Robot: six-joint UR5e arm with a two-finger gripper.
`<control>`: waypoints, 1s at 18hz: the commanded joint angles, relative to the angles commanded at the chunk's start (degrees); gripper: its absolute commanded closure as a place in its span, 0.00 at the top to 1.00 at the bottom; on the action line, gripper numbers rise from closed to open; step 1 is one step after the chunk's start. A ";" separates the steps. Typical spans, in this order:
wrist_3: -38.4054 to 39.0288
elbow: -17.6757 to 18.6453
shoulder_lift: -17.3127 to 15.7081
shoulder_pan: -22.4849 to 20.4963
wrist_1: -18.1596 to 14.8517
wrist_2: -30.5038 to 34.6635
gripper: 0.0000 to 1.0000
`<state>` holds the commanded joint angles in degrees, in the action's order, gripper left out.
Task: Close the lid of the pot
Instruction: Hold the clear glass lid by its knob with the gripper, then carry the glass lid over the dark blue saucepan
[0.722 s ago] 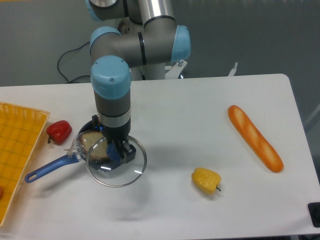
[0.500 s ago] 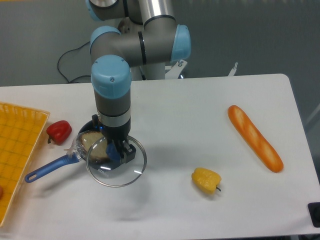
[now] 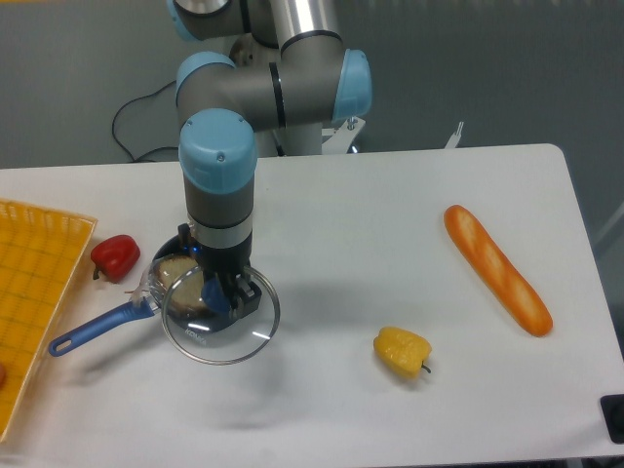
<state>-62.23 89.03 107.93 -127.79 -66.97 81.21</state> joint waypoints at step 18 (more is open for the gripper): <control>8.34 5.54 -3.34 2.11 2.37 -6.31 0.54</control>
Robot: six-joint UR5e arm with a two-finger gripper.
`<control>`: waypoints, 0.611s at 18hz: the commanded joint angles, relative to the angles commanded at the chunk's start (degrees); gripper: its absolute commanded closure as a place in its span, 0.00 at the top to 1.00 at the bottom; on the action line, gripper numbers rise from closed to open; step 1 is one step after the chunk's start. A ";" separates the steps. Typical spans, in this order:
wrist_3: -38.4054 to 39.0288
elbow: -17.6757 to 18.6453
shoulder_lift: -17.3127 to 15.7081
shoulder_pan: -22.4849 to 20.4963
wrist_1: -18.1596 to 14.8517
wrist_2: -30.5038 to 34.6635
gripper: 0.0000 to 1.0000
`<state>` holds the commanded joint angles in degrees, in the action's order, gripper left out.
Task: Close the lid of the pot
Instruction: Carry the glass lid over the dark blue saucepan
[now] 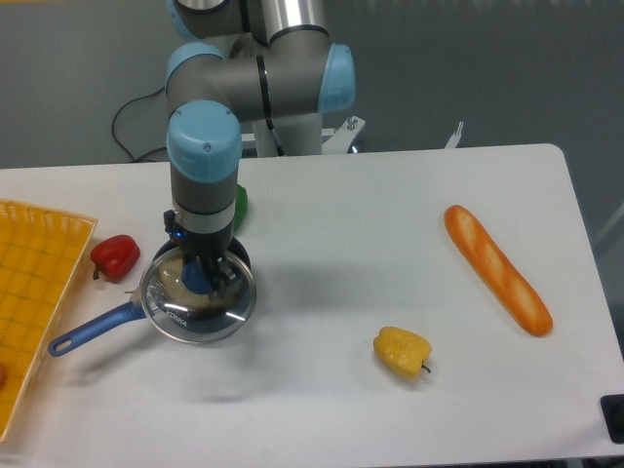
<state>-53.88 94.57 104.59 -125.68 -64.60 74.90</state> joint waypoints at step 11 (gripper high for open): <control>1.33 4.57 -0.88 0.18 0.00 -3.17 0.54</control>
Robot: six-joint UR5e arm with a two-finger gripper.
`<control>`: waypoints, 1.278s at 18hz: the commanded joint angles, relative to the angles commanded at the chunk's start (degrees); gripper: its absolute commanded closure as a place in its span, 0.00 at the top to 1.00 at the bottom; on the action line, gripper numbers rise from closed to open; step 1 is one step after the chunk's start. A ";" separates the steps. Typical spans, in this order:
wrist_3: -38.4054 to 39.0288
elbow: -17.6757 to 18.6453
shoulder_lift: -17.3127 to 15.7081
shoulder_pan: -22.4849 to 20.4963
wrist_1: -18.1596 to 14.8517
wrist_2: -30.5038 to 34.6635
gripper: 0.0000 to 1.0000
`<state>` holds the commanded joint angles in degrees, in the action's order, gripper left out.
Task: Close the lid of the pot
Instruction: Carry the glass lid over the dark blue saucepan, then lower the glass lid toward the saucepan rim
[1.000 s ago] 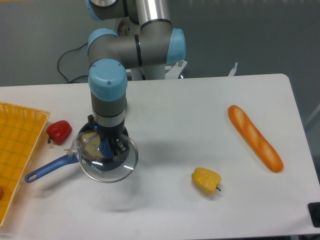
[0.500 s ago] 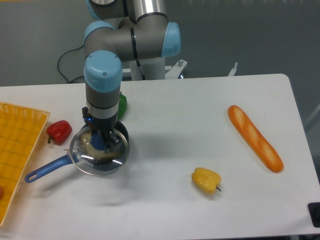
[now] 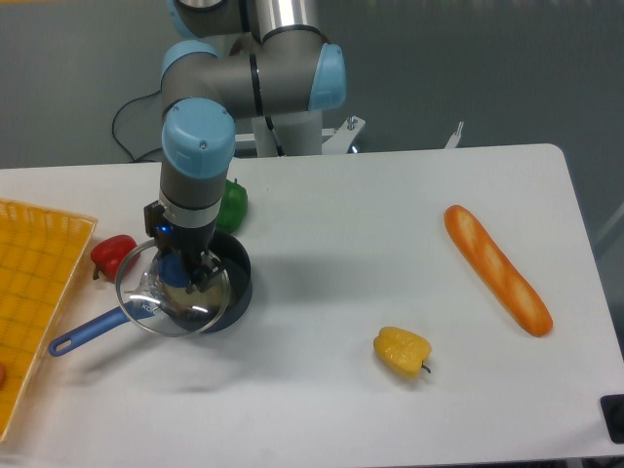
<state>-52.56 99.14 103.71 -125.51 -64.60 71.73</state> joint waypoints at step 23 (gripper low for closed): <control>0.35 2.37 -0.09 2.28 0.09 -0.36 0.54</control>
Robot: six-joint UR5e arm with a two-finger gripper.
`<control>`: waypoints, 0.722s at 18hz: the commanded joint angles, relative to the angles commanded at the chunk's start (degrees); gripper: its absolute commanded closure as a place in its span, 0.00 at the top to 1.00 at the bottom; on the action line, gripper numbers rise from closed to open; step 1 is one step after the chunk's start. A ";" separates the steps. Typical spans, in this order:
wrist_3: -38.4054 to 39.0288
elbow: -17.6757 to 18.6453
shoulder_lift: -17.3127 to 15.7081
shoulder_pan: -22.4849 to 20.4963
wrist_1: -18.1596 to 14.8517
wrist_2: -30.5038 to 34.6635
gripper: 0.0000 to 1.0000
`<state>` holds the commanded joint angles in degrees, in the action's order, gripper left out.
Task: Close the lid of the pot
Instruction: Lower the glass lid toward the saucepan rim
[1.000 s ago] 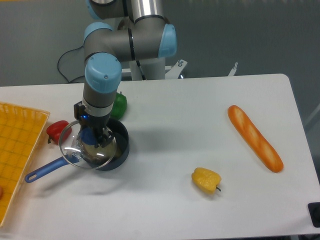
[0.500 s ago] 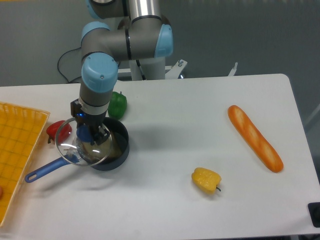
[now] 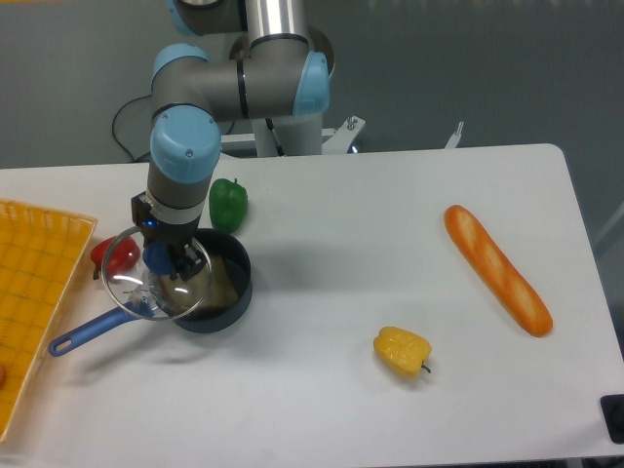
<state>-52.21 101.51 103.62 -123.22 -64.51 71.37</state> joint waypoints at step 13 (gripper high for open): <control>0.00 -1.93 -0.35 -1.84 -0.44 -0.44 0.54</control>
<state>-52.21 99.58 103.27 -125.06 -64.95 70.93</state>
